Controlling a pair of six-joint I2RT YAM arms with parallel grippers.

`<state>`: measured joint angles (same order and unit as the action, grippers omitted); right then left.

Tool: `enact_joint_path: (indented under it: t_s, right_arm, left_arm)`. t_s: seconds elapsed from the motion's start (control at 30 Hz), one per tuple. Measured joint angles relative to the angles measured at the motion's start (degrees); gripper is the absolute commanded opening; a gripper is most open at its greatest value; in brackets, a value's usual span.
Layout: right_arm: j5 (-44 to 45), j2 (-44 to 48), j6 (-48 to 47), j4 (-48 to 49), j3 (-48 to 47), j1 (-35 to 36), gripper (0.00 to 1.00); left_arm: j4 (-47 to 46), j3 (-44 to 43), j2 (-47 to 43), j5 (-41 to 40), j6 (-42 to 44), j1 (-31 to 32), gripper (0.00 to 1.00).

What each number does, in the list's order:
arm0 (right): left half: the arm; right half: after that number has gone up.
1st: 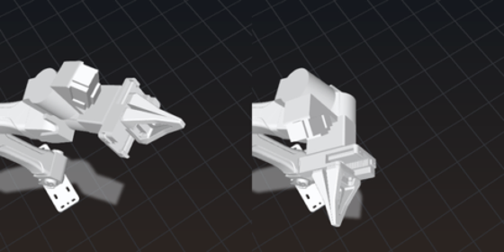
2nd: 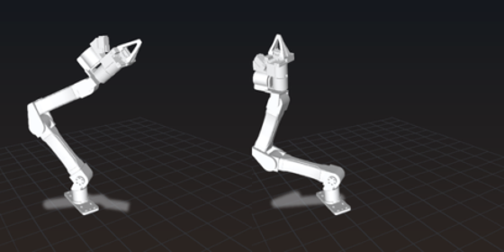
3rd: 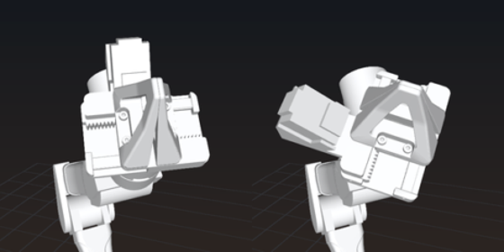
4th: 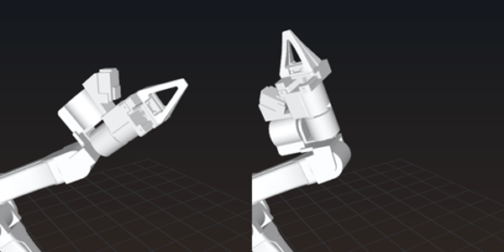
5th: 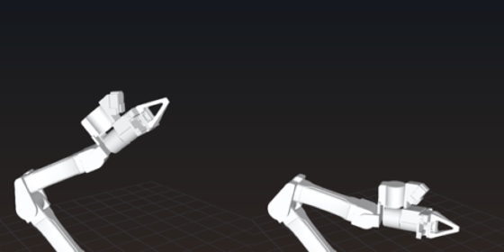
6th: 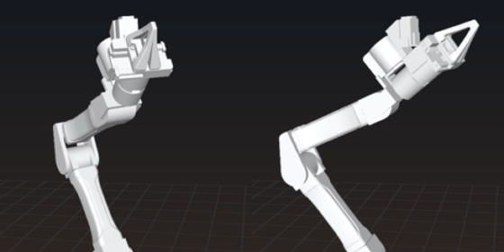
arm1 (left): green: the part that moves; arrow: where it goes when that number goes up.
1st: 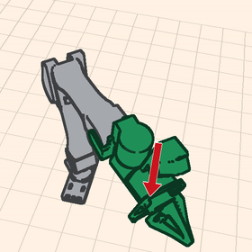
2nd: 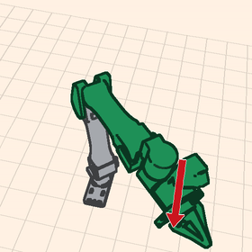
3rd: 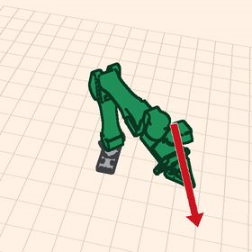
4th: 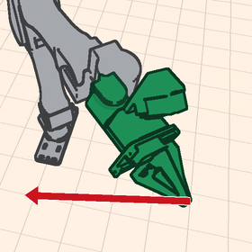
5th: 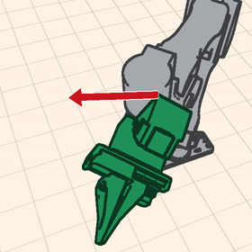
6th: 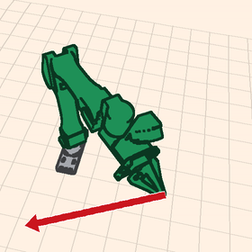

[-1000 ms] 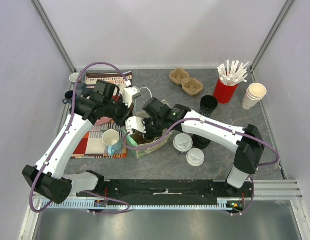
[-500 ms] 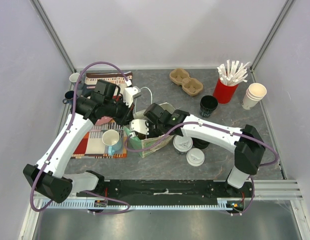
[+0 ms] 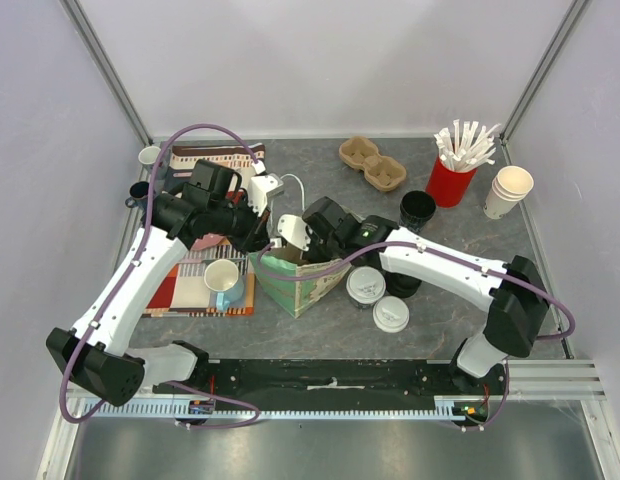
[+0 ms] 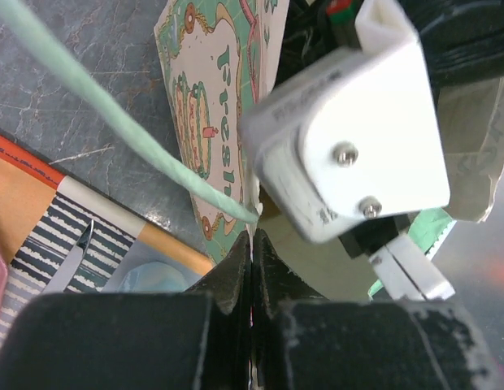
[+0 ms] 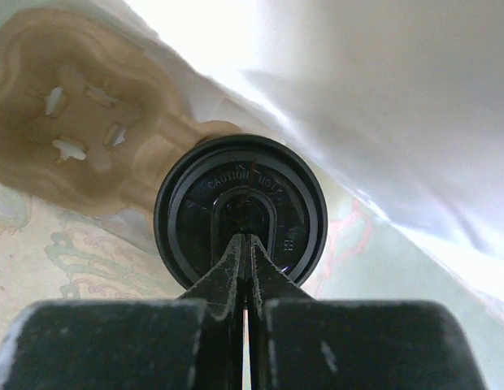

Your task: Pack the takeout coffee

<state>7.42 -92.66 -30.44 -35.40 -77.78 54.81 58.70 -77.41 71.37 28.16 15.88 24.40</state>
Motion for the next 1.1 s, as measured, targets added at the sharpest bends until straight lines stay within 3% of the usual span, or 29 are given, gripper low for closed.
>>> enact_joint_path:
  t_s: [0.67,1.1]
  right_arm:
    - [3.6,3.7,7.1,-0.5,0.4,-4.5,0.01]
    - [-7.0,7.9,8.0,-1.0,-1.6,-4.6,0.13]
  left_arm:
    - [1.0,0.0,0.0,0.5,0.3,0.1,0.02]
    - [1.3,-0.9,0.2,0.7,0.3,0.1,0.02]
